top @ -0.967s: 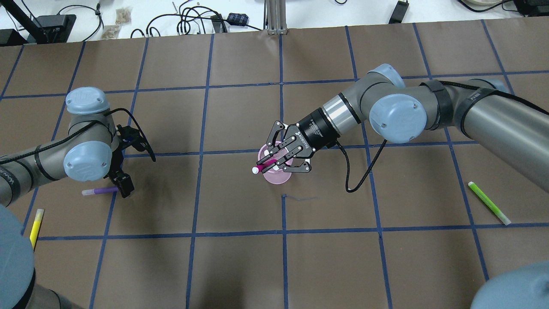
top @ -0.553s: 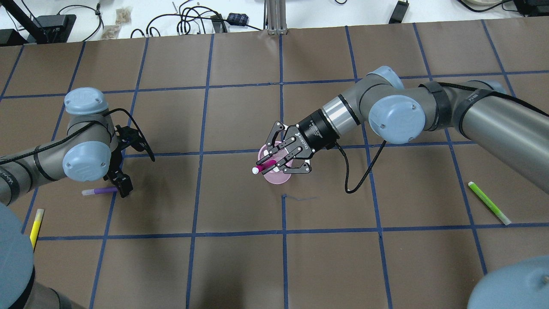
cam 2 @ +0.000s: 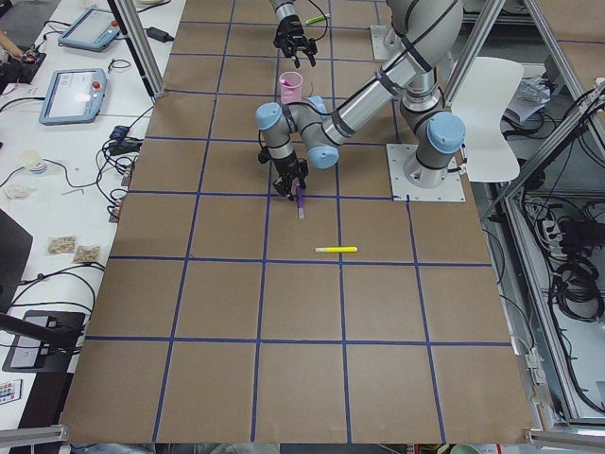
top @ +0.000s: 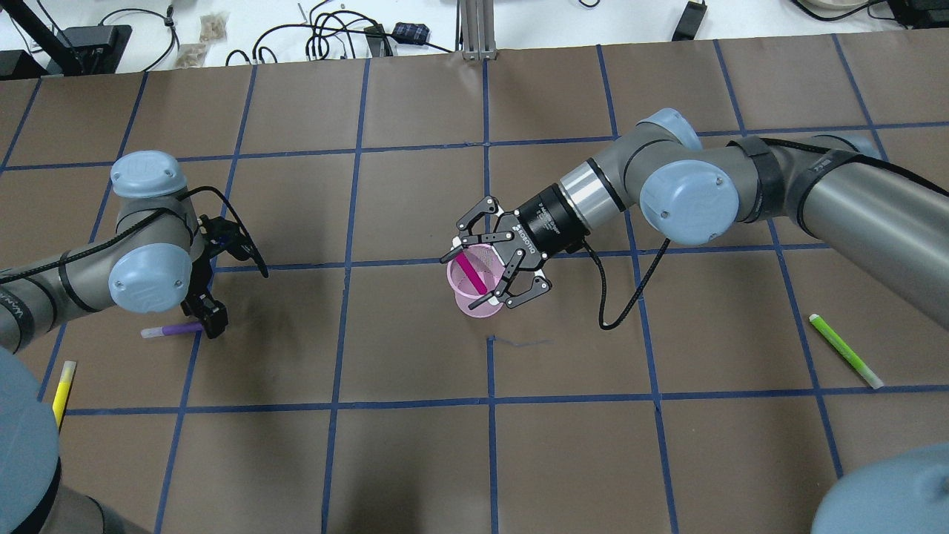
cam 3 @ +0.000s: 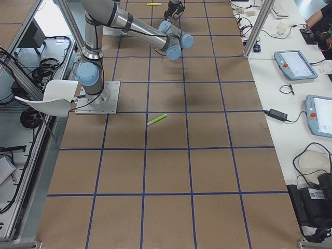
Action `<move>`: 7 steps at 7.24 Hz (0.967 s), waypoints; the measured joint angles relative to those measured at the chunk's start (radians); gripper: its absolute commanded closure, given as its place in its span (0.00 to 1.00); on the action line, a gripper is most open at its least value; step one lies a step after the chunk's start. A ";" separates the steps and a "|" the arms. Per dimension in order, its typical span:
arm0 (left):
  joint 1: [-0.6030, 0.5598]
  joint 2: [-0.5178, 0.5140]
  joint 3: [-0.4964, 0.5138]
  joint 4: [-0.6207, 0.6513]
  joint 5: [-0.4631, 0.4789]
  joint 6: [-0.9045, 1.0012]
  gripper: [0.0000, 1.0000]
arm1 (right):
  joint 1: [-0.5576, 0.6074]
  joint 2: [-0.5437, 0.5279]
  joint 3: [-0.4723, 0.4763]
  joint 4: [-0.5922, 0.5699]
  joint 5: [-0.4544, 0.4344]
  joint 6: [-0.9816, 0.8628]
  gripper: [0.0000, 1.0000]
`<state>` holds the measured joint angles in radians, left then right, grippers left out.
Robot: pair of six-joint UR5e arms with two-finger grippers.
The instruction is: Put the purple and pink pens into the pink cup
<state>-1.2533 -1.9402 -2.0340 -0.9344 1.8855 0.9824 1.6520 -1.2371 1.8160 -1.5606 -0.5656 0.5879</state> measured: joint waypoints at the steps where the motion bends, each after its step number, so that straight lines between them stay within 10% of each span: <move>1: 0.000 -0.001 0.002 0.004 0.000 0.001 0.76 | -0.018 -0.006 -0.046 -0.003 -0.084 0.009 0.00; 7: 0.001 -0.001 0.011 0.021 0.000 0.014 1.00 | -0.064 -0.088 -0.387 0.005 -0.860 0.048 0.00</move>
<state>-1.2524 -1.9416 -2.0228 -0.9136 1.8855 0.9965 1.5880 -1.3248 1.4292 -1.5554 -1.4255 0.6358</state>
